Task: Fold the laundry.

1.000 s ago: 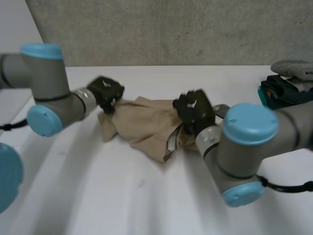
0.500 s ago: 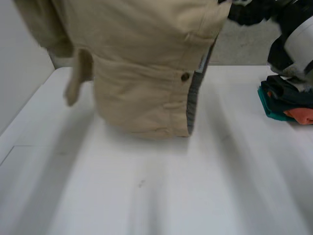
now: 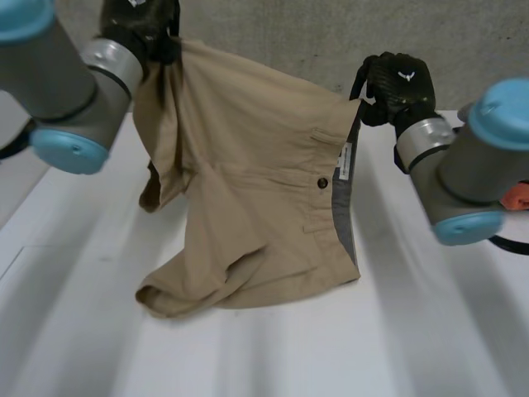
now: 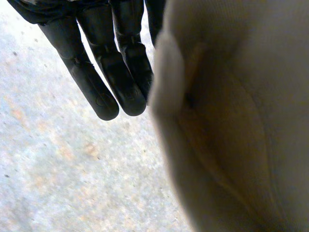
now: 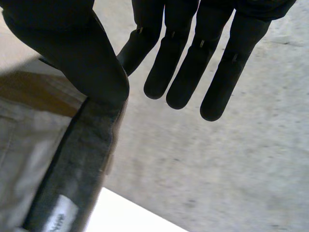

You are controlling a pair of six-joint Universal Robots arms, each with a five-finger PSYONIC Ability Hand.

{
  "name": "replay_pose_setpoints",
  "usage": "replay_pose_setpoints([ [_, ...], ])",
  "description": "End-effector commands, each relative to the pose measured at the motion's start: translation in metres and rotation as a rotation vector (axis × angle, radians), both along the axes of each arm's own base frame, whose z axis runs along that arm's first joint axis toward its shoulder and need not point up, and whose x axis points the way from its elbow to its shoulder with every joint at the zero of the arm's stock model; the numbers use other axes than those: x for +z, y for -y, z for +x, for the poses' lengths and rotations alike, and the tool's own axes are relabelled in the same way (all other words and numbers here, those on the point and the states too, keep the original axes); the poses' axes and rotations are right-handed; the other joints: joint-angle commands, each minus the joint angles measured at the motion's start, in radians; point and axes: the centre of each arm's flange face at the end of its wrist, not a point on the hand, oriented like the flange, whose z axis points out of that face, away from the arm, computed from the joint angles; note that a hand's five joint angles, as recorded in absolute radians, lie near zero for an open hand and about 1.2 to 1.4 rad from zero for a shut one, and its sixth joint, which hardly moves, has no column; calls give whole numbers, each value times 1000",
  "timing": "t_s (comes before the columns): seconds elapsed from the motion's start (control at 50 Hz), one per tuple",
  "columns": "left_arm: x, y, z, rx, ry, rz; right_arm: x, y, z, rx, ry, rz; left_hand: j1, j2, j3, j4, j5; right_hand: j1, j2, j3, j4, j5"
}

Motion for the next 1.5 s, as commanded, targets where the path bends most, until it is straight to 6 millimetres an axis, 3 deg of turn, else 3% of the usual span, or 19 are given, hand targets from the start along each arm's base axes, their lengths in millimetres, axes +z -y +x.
replay_pose_setpoints([
  [0.02, -30, 29, -12, 8, -26, 0, -16, 26, 12, -252, -2, -285, -745, -798, -795, -800, -753, -731, -762, -774, -781, -768],
  [0.06, -30, 29, -12, 13, -26, 4, -12, 26, 13, -289, -21, -345, -968, -1022, -1018, -1023, -976, -955, -985, -998, -1004, -991],
  [0.2, -14, 23, 4, 82, -26, 8, 5, 10, 13, -259, -133, -342, -968, -1022, -1018, -1023, -976, -970, -1001, -1014, -1020, -1007],
  [0.28, -15, 2, 9, 80, 13, 81, 17, -9, 9, -186, -214, -244, -968, -1022, -1018, -1023, -976, -970, -1001, -1014, -1020, -1007],
  [0.36, -27, -30, 12, 51, 76, 201, 16, -30, 1, -124, -298, -99, -968, -1022, -1018, -1023, -976, -970, -1001, -1014, -1020, -1007],
  [0.46, -54, -91, 20, 1, 177, 401, -6, -64, -12, -23, -418, 149, -968, -1022, -1018, -1023, -976, -970, -1001, -1014, -1020, -1007],
  [0.52, -68, -117, 22, -30, 218, 473, -20, -81, -15, 35, -463, 249, -968, -1022, -1018, -1023, -976, -970, -1001, -1014, -1020, -1007],
  [0.62, -101, -169, 18, -118, 289, 583, -55, -113, -19, 156, -528, 395, -968, -1022, -1018, -1023, -976, -686, -717, -729, -736, -723],
  [0.7, -124, -195, 14, -160, 339, 637, -75, -132, -17, 237, -548, 428, -968, -1022, -1018, -1023, -976, -496, -526, -539, -545, -532],
  [0.78, -143, -207, 10, -157, 373, 655, -91, -144, -14, 274, -551, 415, -968, -1022, -1018, -1023, -976, -463, -493, -506, -512, -499],
  [0.9, -170, -195, 5, -77, 386, 643, -104, -152, -6, 292, -539, 342, -968, -1022, -1018, -1023, -976, -372, -402, -415, -421, -408],
  [1.06, -202, -155, 7, 47, 409, 633, -115, -157, 1, 277, -565, 244, -968, -1022, -1018, -1023, -976, -330, -361, -373, -380, -367],
  [1.14, -199, -115, 25, 188, 406, 584, -121, -157, 1, 267, -588, 223, -968, -1022, -1018, -1023, -976, -313, -343, -356, -363, -349],
  [1.22, -186, -53, 65, 397, 358, 486, -124, -157, 2, 265, -599, 212, -968, -1022, -1018, -1023, -976, -316, -346, -359, -366, -352],
  [1.3, -182, -27, 95, 475, 413, 470, -126, -157, 4, 256, -605, 193, -968, -1022, -1018, -1023, -976, -409, -440, -452, -459, -446],
  [1.38, -177, -33, 94, 422, 437, 474, -125, -156, 5, 237, -613, 175, -968, -1022, -1018, -1023, -976, -486, -516, -529, -535, -522],
  [1.5, -155, -62, 82, 324, 392, 463, -122, -154, 7, 216, -617, 152, -968, -1022, -1018, -1023, -976, -598, -628, -641, -647, -634],
])
